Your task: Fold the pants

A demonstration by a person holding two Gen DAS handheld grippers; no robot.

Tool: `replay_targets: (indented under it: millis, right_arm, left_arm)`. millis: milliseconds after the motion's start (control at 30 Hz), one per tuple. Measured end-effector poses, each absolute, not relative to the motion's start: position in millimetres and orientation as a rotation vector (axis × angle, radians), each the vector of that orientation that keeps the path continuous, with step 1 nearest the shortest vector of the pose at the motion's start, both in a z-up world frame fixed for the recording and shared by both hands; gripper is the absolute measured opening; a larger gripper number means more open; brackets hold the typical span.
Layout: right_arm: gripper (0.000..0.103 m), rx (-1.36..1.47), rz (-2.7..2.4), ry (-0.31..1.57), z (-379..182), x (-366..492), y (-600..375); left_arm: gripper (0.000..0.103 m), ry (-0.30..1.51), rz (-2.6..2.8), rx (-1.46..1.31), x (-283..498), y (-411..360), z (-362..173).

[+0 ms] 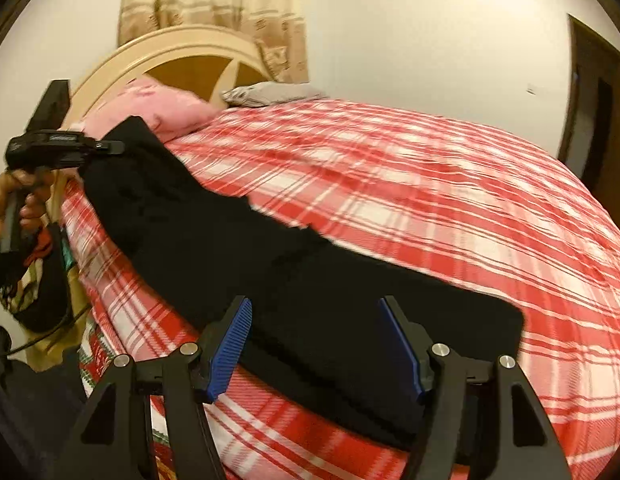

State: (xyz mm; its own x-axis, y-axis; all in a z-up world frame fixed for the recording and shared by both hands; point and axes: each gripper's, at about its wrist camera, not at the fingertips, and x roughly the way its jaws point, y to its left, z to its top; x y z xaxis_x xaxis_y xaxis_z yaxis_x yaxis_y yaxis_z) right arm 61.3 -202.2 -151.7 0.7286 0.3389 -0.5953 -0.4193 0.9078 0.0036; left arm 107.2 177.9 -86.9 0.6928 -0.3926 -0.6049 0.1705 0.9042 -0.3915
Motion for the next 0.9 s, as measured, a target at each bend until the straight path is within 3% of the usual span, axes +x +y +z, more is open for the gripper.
replay_targets:
  millis: [433,900]
  right_arm:
    - [0.068,0.066,0.11,0.662,-152.1,68.6,-304.7]
    - [0.069,0.199,-0.021,0.696,-170.5,76.2,-354.7]
  left_arm:
    - [0.021,0.721,-0.625,-0.185,106.6,43.6,-33.9]
    - [0.021,0.849,-0.775,-0.02,124.3,-96.9,-49.7]
